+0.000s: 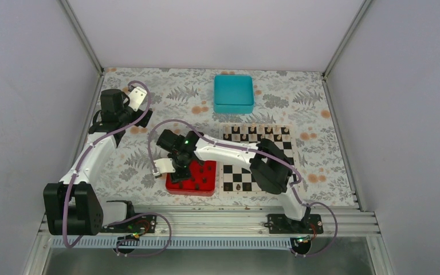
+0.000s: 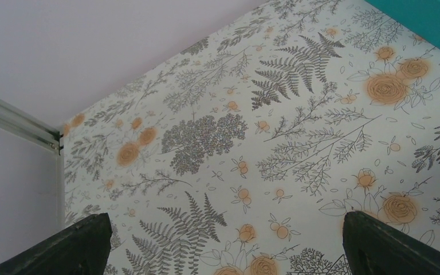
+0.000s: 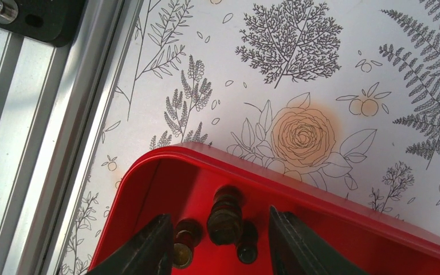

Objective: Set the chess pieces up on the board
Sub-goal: Pick up the chess piece from the storage box.

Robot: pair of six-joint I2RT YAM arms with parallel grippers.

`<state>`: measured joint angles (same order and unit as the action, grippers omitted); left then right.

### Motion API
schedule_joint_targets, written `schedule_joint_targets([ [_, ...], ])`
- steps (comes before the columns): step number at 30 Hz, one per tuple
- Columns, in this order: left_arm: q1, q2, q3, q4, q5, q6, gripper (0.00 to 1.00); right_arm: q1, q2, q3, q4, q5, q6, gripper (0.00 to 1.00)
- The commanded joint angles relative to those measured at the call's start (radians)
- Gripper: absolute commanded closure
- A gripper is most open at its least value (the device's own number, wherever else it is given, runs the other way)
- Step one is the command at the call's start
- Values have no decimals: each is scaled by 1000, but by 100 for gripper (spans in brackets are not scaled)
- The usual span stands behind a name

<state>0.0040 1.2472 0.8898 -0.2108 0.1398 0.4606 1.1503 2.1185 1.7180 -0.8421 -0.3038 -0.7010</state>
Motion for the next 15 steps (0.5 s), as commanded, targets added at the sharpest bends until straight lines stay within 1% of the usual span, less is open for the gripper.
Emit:
schedule_joint_targets([
  [1, 5, -23, -9, 24, 18, 6, 0, 9, 6, 12, 5, -16, 14, 57],
  [6, 5, -25, -14, 25, 19, 6, 0, 9, 1, -10, 21, -19, 15, 61],
  [15, 6, -26, -22, 28, 17, 7, 0, 12, 17, -27, 38, -10, 15, 64],
])
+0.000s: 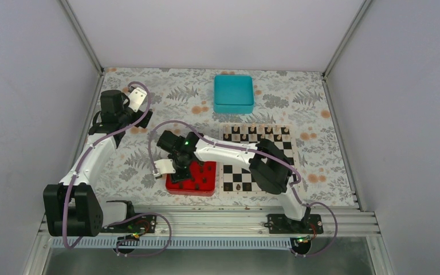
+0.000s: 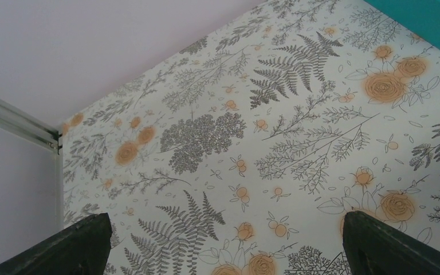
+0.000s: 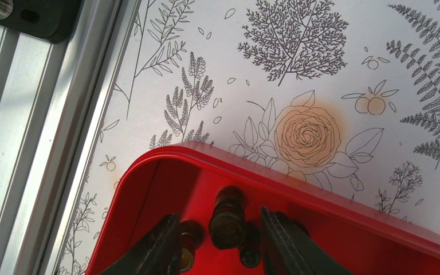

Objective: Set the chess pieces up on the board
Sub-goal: Pick up the chess piece from the storage box.

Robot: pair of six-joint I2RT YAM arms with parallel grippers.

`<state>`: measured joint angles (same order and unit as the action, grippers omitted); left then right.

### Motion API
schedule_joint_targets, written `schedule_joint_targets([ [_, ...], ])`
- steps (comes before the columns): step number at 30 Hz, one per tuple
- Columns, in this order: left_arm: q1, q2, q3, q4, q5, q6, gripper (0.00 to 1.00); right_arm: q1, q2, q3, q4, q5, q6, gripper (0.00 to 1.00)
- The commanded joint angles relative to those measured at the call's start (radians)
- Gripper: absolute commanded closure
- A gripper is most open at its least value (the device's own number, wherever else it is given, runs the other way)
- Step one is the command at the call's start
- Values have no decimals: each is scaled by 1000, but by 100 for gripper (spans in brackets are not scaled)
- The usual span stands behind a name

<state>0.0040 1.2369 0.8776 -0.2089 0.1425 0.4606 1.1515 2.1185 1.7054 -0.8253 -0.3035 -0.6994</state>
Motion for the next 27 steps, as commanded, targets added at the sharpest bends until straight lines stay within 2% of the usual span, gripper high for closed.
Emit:
schedule_joint_targets([
  [1, 5, -16, -9, 27, 14, 6, 0, 10, 20, -13, 21, -9, 12, 64],
  [13, 5, -16, -11, 27, 16, 9, 0, 11, 29, -38, 44, -3, 14, 68],
  [21, 5, -18, -15, 30, 16, 9, 0, 11, 18, -41, 48, -11, 20, 86],
  [27, 5, -21, -15, 29, 14, 7, 0, 11, -9, -36, 48, -14, 24, 93],
])
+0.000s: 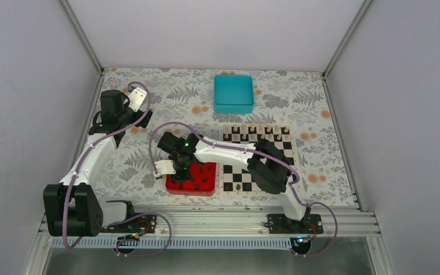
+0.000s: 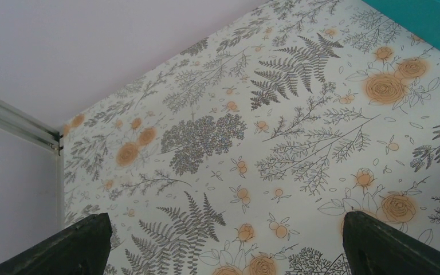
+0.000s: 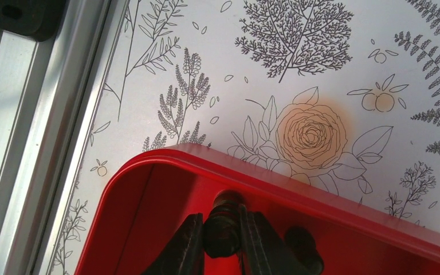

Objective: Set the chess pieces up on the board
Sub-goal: Pick up the chess piece from the storage box, then place the chess piece on the chessboard.

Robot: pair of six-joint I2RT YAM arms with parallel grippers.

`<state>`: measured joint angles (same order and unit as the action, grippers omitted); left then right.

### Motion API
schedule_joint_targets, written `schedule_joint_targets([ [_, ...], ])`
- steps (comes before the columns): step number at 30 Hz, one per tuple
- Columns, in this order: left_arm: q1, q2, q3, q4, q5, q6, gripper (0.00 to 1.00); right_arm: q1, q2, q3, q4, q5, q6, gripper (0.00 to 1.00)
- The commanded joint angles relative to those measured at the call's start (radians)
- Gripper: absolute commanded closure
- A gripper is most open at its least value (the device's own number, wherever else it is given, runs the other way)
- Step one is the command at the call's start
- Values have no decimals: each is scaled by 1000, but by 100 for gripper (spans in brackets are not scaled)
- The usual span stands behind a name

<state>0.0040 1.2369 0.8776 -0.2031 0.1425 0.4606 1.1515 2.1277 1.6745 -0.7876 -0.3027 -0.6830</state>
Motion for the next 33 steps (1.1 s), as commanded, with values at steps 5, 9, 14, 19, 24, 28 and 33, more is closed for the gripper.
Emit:
schedule_joint_targets([
  [5, 7, -24, -13, 25, 12, 7, 0, -9, -102, -4, -5, -4, 18, 94],
  [9, 7, -24, -8, 24, 11, 5, 0, -59, -218, -25, -53, -15, 23, 94],
  [14, 7, -27, -12, 25, 7, 6, 0, -142, -405, -126, -107, -2, 32, 94],
  [19, 8, -23, -7, 22, 8, 5, 0, -243, -655, -297, -146, 31, 51, 94],
  [24, 7, -15, 0, 16, 12, 3, 0, -384, -866, -489, -194, 74, 37, 94],
  [28, 6, -6, 4, 12, 9, 0, 0, -448, -991, -631, -235, 108, 4, 94],
  [33, 7, -4, 11, 5, 6, -3, 0, -494, -1098, -810, -245, 127, -11, 95],
])
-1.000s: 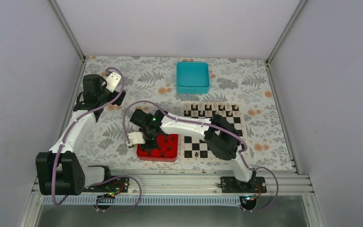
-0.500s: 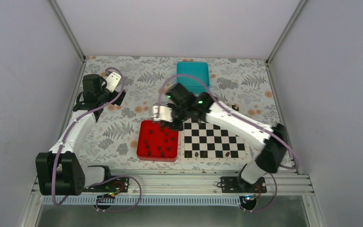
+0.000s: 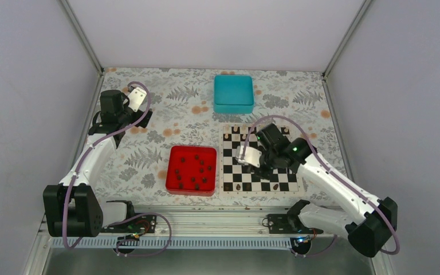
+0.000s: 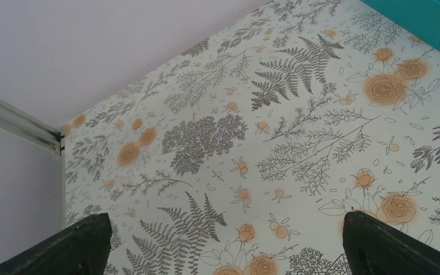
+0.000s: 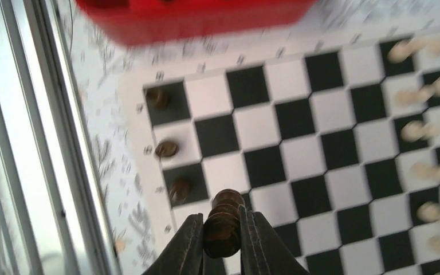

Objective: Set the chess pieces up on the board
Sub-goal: Place the chess piece on the chessboard.

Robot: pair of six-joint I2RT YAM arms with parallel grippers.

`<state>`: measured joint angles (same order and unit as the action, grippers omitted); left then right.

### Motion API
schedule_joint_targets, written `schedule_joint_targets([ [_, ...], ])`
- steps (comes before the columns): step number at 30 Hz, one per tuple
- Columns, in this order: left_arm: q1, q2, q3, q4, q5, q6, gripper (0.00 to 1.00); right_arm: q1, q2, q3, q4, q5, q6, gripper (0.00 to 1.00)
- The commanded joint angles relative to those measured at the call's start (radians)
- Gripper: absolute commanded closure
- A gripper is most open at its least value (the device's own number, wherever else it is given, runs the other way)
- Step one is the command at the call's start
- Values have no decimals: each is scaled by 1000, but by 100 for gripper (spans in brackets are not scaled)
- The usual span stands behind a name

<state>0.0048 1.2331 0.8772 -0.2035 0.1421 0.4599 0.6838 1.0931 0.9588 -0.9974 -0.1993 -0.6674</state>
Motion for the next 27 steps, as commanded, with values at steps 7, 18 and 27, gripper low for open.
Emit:
schedule_joint_targets([
  [7, 6, -2, 21, -6, -1, -6, 0, -63, -167, -241, -9, 30, -54, 96],
  [18, 6, -2, 19, -8, -24, -6, 0, -72, -104, -280, -2, -6, -180, 96],
  [27, 6, 11, 20, -5, -42, -2, 0, -72, -48, -321, 59, -20, -240, 96],
])
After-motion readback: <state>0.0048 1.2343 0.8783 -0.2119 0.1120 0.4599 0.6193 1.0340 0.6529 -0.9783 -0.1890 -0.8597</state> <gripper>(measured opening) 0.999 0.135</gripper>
